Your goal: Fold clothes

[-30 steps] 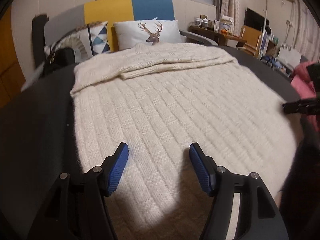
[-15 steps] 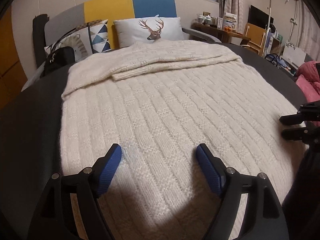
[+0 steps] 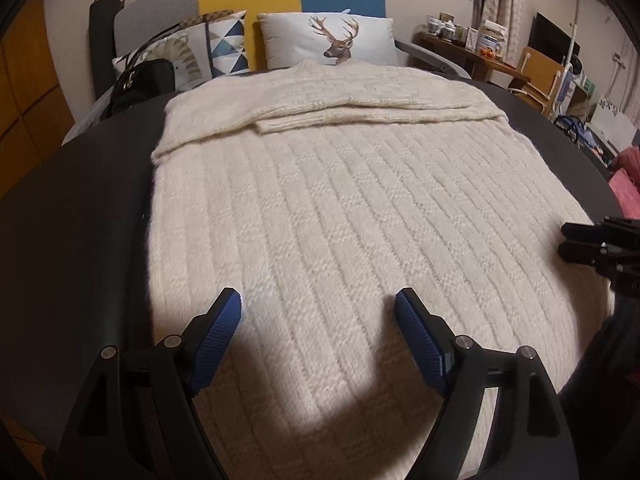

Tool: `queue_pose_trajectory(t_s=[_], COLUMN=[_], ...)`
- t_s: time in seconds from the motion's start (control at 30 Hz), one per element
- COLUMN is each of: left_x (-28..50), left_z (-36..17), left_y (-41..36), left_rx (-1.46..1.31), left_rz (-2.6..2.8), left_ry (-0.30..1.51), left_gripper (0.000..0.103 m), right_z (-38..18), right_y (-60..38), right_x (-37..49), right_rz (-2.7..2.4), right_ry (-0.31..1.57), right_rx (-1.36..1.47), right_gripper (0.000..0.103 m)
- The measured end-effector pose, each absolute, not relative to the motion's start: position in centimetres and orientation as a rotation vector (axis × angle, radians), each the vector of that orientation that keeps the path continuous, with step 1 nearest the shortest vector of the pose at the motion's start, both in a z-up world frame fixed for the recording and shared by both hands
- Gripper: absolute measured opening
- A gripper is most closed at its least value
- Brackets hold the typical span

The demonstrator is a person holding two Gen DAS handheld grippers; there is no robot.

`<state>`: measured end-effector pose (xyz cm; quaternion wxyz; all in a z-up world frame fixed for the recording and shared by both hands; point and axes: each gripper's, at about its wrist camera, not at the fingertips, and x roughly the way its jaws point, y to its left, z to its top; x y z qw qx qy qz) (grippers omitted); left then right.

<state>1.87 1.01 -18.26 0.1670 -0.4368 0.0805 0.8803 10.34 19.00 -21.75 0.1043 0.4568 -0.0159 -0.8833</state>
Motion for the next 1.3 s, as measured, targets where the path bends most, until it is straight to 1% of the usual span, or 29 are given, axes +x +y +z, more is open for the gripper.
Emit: queue_pose_trajectory(t_s=[0.5,0.7,0.73,0.87,0.93,1.07,1.2,1.27,1.3], left_x=[2.5,4.1,4.5,6.0,6.3,6.8,7.0,6.4,6.1], left_z=[-18.1,-18.0,-17.9,-17.8,-18.4,-17.9,-16.4,-16.0,-16.0], left_y=[0.4,-2.6,-3.2,-5.5,-6.4,-7.5,-7.4,-6.8,-6.5], left_rx=[-1.278,-1.307,-1.308,-1.316,-1.346,-1.312,-1.174,-1.121,-1.104], left_rz=[2.495,2.492,2.492,2.502,2.480,2.489,2.531,2.540,2.537], left_ry=[0.233,0.192,0.183,0.144,0.098,-0.002,-0.016,0.015,0.021], left_gripper=[0.083,0.083,0.083,0.083,0.083,0.083,0.083,0.083,0.083], right_z=[-21.4,-20.6,-20.6,-20.2,-19.8,-18.1,-16.9,-16.8,-16.8], right_y=[19.2,19.7,19.4,16.7,15.0,9.5,2.1,-1.3,-2.5], right_x=[12.4,11.7,11.4,10.1,8.9,4.9,-0.6,-3.6,-4.7], right_rz=[-2.597,-2.586,-2.581,-2.539,-2.511,-2.415,-2.302,-2.289,-2.283], right_ry=[-0.035,-0.178,-0.171,-0.073,-0.019,0.079,0.143,0.214,0.247], right_rx=[1.375,1.363,1.369,1.323,1.297,1.211,1.134,1.121,1.111], right_gripper=[0.038,0.038,0.038,0.038,0.038,0.038,0.030,0.023,0.022])
